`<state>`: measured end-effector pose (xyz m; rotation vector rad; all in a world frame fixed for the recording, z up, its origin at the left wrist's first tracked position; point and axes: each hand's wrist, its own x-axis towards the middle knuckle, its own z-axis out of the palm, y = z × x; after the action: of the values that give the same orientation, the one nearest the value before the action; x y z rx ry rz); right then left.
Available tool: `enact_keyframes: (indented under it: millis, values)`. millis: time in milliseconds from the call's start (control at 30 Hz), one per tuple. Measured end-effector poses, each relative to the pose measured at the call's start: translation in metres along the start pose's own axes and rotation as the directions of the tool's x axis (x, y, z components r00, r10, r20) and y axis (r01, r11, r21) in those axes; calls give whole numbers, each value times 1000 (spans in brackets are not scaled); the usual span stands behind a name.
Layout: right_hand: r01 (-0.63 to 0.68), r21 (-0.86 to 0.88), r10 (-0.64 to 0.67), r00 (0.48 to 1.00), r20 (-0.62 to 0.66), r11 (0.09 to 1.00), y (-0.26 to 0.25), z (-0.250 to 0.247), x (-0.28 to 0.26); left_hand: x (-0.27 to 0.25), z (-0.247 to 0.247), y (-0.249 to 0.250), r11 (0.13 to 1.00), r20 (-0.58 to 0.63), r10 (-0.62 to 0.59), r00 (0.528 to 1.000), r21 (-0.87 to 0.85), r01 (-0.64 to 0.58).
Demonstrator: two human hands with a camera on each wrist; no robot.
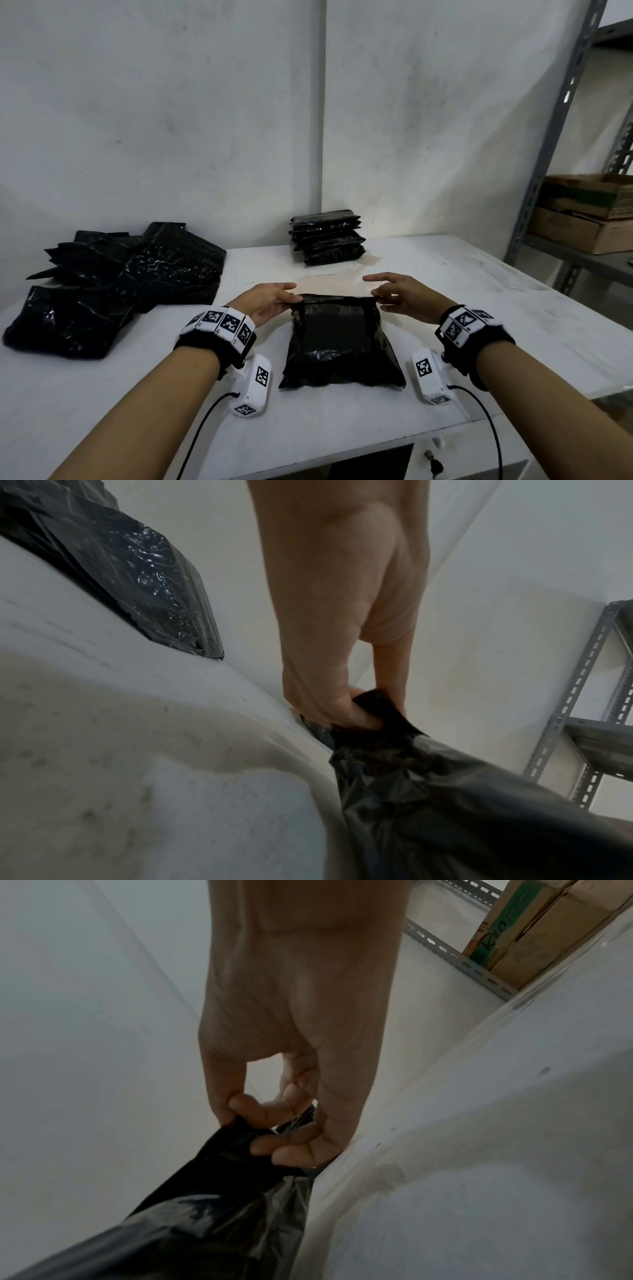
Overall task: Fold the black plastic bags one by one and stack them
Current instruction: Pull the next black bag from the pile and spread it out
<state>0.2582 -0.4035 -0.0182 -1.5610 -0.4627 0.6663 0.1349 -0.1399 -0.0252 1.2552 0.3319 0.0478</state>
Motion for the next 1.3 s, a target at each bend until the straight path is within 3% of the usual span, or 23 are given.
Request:
enact_keyframes:
  millis: [200,500,667,833,1033,1300]
  values:
    - [-63,144,57,997,50,988,0,1,-5,-4,-2,1,999,12,-37,999,-16,37]
    - [-71,147,58,994,94,987,0,2,-9,-7,-5,2,998,36,-70,997,-1,70]
    - [-72,22,69,989,134,997,6,-1,-9,-9,-10,3,993,63,-109,992,46,106]
    - [-171,-91,181,977,113,981,-1,0,-8,-9,-11,5,991,94,-135,986,34,132]
    - [-194,-251,239,957,163,949,-8,5,-7,-13,-1,12,960,54,-178,982,228,162]
    - [-143,-260,194,964,180,955,-4,12,-5,-12,8,27,832,-163,-138,977,517,204]
